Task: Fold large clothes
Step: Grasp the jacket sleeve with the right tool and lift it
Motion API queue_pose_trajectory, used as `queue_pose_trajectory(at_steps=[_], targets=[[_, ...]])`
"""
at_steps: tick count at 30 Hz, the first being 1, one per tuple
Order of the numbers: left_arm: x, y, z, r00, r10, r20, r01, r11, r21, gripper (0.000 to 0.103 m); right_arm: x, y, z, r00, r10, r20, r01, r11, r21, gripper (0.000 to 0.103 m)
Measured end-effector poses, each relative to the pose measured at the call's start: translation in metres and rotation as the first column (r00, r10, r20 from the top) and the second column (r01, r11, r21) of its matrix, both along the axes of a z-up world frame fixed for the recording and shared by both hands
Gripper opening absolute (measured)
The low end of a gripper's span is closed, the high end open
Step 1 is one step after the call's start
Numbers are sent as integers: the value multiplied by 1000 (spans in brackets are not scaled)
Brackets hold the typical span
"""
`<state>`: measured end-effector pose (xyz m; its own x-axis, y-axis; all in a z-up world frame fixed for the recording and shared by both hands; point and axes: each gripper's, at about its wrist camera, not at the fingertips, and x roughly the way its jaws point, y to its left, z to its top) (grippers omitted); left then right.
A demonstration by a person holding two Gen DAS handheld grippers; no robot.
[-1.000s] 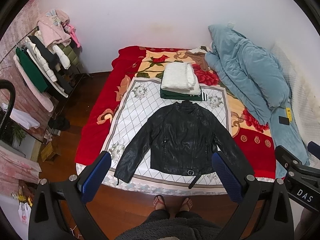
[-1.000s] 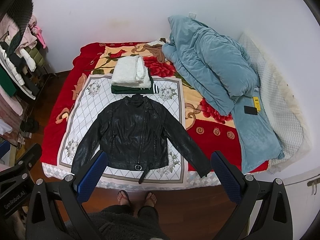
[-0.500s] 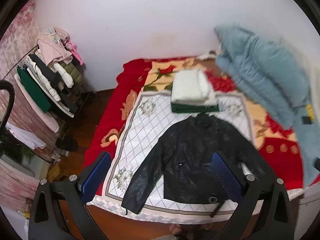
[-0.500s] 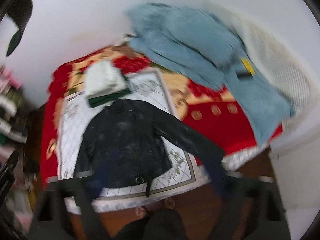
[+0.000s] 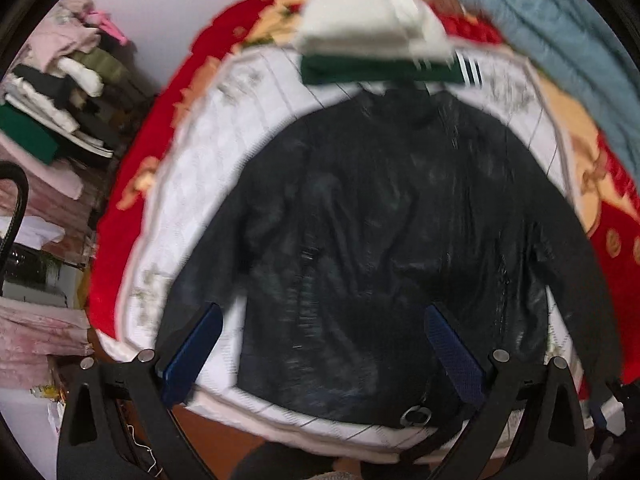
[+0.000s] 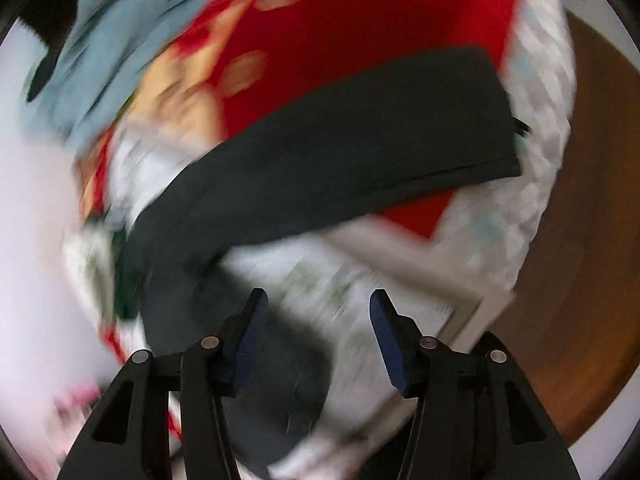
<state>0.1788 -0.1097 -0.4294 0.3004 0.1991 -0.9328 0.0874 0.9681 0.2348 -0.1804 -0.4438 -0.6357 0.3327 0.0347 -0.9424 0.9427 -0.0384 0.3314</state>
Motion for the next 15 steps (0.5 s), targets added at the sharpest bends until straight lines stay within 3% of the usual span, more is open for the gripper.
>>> queue_pose_trajectory(at_steps=[3, 7, 10, 12, 15], targets=[[4, -30, -47, 999, -29, -41, 29, 1000, -8, 103, -31, -17, -52, 989, -150, 21, 150, 988, -29, 55], [9, -74, -96, 989, -93, -111, 91, 995, -30, 103, -51, -19, -86, 951, -289, 113, 297, 952, -72, 54], [8, -100, -109, 984, -136, -112, 132, 990, -45, 103, -56, 0, -81, 911, -372, 177, 395, 912, -113, 36], [7, -111, -110, 983, -157, -101, 151, 987, -56, 103, -52, 18, -68, 922, -345, 173, 373, 912, -172, 27], [6, -122, -113, 979, -180, -101, 173, 982, -71, 103, -40, 28, -42, 942, -288, 174, 322, 921, -217, 26]])
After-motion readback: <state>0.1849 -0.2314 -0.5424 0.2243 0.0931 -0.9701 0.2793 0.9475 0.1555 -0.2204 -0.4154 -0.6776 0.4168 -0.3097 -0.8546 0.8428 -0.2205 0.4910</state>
